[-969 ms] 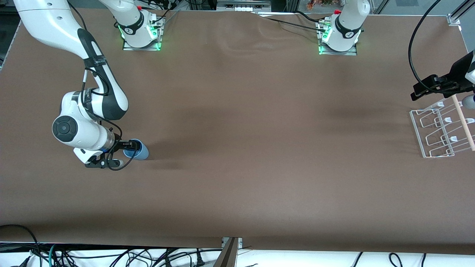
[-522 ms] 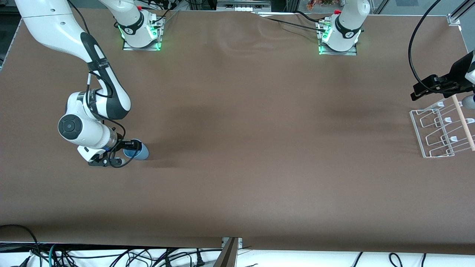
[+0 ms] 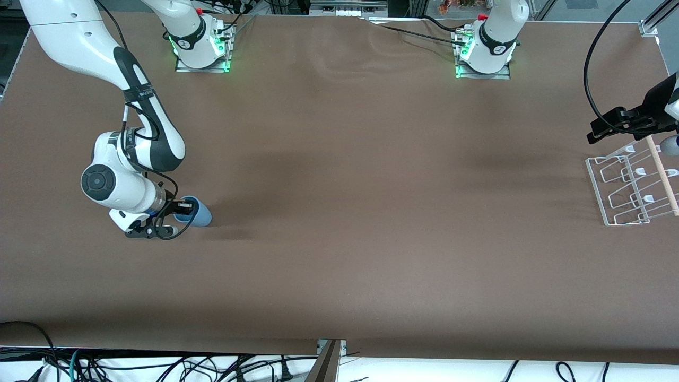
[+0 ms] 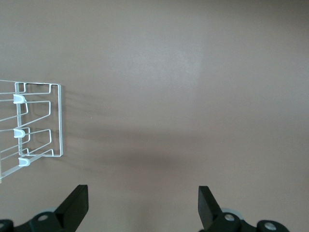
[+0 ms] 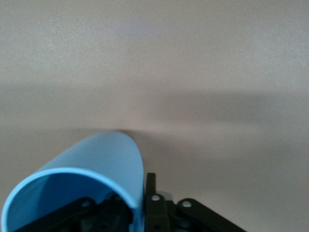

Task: Transfer cup to left arm and place on rack
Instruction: 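Lift the cup and carry it toward the table middle with the right gripper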

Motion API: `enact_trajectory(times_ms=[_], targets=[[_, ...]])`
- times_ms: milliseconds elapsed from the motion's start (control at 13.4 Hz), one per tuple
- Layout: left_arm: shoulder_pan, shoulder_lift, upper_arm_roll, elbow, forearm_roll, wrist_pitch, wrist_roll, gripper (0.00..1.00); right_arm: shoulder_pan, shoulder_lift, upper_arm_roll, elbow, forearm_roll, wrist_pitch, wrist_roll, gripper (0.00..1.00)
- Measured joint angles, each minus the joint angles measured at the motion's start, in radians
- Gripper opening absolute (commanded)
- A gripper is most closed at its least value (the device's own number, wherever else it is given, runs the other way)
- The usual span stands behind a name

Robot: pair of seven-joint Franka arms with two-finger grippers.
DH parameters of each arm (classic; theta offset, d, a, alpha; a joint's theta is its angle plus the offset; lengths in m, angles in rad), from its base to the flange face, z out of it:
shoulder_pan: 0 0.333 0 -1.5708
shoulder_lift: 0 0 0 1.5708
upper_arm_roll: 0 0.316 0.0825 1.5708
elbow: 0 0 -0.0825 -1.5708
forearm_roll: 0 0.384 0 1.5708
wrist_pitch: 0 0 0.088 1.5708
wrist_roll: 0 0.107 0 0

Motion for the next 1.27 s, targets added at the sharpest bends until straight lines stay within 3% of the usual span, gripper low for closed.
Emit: enact_trajectory(times_ms=[224, 447, 746, 969, 1268], targets=[[0.000, 0.000, 0.000, 0.000, 0.000, 0.000, 0.000, 1.00, 0.000, 0.000, 0.012, 0.003, 0.053, -0.003, -0.007, 0.00], [0.000, 0.001, 0.000, 0.000, 0.000, 0.000, 0.000, 1.00, 0.003, -0.022, 0.101, 0.077, 0.171, -0.117, -0.011, 0.00], [0.000, 0.001, -0.002, 0.000, 0.000, 0.000, 0.000, 1.00, 0.020, -0.069, 0.210, 0.241, 0.476, -0.338, 0.010, 0.00], [0.000, 0.001, -0.003, 0.000, 0.000, -0.003, 0.000, 1.00, 0.053, -0.064, 0.241, 0.266, 0.683, -0.335, 0.027, 0.00], [-0.002, 0.002, -0.005, 0.000, 0.000, -0.003, 0.000, 1.00, 0.152, -0.029, 0.246, 0.313, 0.831, -0.245, 0.034, 0.00]])
